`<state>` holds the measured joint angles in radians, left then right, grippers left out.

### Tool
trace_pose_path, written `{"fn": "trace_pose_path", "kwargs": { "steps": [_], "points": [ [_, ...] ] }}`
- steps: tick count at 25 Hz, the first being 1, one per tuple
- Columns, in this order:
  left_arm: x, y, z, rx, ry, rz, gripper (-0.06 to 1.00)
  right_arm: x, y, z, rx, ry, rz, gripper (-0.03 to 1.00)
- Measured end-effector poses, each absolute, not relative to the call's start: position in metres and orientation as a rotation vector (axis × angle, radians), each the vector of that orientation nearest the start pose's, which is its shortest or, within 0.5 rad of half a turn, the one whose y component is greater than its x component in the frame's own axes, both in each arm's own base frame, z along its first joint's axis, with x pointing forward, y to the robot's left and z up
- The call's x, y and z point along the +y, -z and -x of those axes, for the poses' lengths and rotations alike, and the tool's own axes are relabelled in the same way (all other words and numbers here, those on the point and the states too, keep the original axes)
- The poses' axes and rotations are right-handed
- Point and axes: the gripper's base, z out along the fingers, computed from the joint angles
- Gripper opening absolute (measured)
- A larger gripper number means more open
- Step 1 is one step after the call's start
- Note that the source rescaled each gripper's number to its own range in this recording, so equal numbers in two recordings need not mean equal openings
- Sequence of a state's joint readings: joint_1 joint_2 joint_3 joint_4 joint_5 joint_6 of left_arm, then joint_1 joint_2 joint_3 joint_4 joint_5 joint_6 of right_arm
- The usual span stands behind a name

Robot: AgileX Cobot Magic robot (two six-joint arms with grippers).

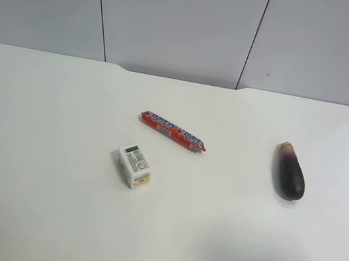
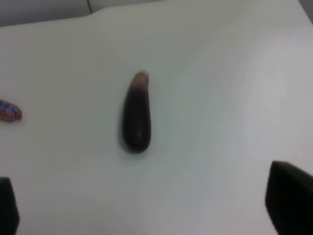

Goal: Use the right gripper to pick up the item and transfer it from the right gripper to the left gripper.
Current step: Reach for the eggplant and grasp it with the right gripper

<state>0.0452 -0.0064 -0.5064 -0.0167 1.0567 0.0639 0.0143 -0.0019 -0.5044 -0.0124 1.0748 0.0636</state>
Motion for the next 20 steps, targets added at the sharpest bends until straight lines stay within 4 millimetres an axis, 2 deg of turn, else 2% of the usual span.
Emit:
{"fn": "trace_pose_path", "kwargs": {
  "steps": [20],
  "points": [
    [-0.0016, -0.2793, 0.0064, 2.028, -0.049, -0.02, 1.0, -0.0011, -0.2773, 0.0063, 2.051, -0.034, -0.051, 1.0]
  ]
}}
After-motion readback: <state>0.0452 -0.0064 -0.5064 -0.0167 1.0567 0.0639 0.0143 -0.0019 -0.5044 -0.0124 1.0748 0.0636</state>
